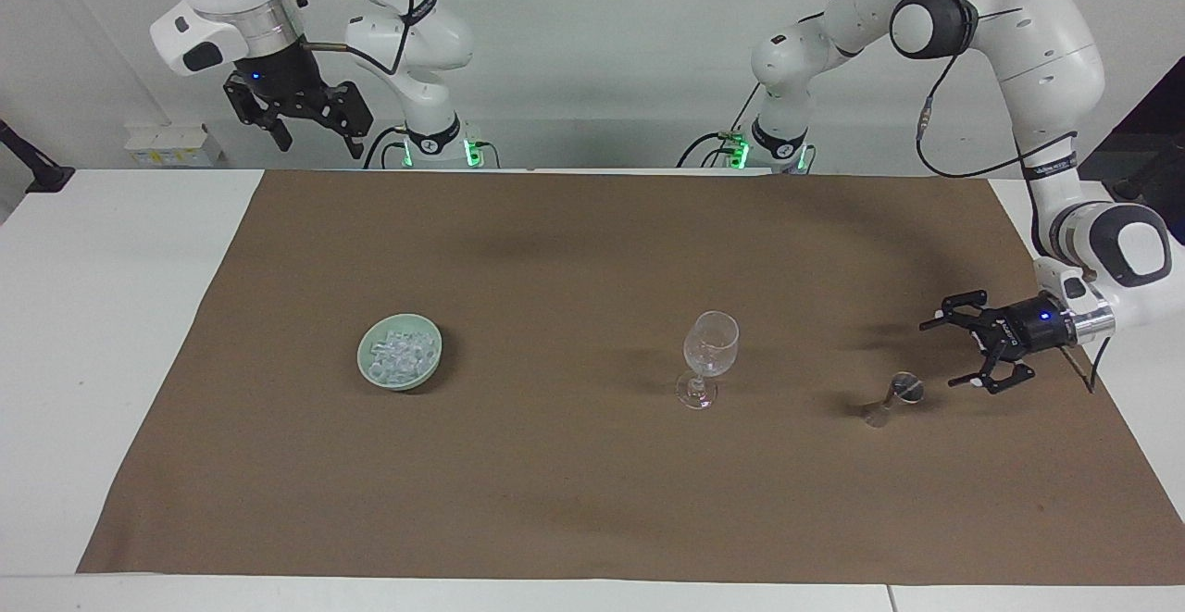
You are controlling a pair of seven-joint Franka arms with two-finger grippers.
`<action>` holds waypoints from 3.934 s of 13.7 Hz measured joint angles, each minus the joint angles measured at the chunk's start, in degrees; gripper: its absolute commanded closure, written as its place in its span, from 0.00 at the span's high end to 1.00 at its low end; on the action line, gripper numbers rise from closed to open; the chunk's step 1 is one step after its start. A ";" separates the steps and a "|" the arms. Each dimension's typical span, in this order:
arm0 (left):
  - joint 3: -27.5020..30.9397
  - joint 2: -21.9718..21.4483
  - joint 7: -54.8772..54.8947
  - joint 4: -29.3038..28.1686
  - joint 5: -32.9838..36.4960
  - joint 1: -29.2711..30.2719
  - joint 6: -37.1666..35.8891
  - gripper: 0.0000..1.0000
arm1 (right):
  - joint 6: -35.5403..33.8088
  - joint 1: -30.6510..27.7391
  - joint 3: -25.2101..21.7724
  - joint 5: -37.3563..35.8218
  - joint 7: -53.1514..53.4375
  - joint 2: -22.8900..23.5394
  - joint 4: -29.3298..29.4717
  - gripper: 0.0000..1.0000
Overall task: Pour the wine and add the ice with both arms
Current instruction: 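Reach the open left gripper toward the small metal cup, then close the left gripper on the metal cup and lift it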
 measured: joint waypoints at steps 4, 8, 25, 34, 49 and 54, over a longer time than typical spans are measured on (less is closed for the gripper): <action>-4.47 5.26 1.52 0.05 -4.72 3.31 0.01 0.95 | 0.00 0.00 0.00 0.00 0.00 0.00 0.00 1.00; -8.73 9.66 2.70 0.41 -8.33 5.04 1.12 0.97 | 0.00 0.00 0.00 0.00 0.00 0.00 0.00 1.00; -13.00 12.67 6.66 0.51 -12.49 6.40 5.77 0.58 | 0.00 0.00 0.00 0.00 0.00 0.00 0.00 1.00; -13.13 13.06 6.68 0.50 -12.56 6.81 5.77 0.20 | 0.00 0.00 0.00 0.00 0.00 0.00 0.00 1.00; -18.40 6.95 4.43 3.27 -11.45 5.17 3.14 0.00 | 0.00 0.00 0.00 0.00 0.00 0.00 0.00 1.00; -18.52 0.41 2.39 0.61 -8.20 0.41 3.24 0.00 | 0.00 0.00 0.00 0.00 0.00 0.00 0.00 1.00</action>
